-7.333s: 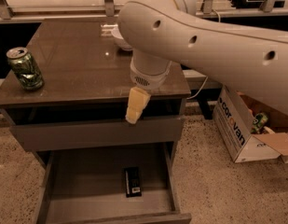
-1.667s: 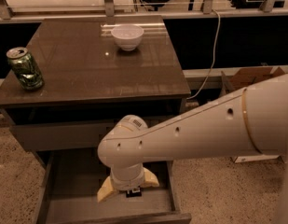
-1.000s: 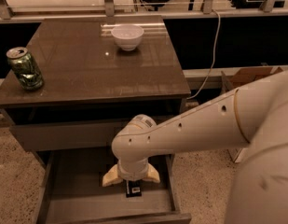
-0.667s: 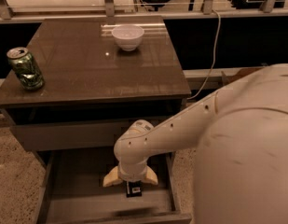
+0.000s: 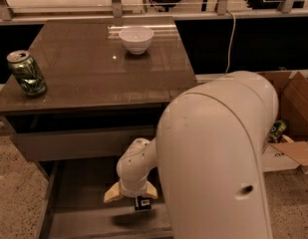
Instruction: Pick rxbar chocolate from middle drawer and place on counter
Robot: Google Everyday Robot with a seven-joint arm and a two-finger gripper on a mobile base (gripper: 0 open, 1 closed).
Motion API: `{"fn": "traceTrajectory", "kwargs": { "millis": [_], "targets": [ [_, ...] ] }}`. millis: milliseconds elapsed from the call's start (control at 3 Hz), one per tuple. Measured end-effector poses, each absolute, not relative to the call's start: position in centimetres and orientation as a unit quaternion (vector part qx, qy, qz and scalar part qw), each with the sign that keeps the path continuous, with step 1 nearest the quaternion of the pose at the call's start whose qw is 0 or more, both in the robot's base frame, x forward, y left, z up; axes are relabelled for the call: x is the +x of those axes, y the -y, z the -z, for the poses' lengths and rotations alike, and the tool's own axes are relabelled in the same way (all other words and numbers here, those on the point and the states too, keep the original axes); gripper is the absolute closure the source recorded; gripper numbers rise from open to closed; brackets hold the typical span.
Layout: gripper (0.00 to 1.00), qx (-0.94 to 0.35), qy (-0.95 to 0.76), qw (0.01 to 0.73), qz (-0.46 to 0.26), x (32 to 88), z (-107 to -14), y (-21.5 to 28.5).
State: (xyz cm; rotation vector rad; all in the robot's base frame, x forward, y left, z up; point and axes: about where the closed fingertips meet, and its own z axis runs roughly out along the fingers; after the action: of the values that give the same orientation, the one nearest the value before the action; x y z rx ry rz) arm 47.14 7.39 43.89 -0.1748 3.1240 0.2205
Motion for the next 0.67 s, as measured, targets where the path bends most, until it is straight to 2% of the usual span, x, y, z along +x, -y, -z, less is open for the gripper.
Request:
{"fn": "traceTrajectory", "kwargs": {
  "millis": [667],
  "targets": [
    [0.00,-0.066,-0.995,-0.013,-0.067,48.7,-39.3,-5.5]
  ]
}}
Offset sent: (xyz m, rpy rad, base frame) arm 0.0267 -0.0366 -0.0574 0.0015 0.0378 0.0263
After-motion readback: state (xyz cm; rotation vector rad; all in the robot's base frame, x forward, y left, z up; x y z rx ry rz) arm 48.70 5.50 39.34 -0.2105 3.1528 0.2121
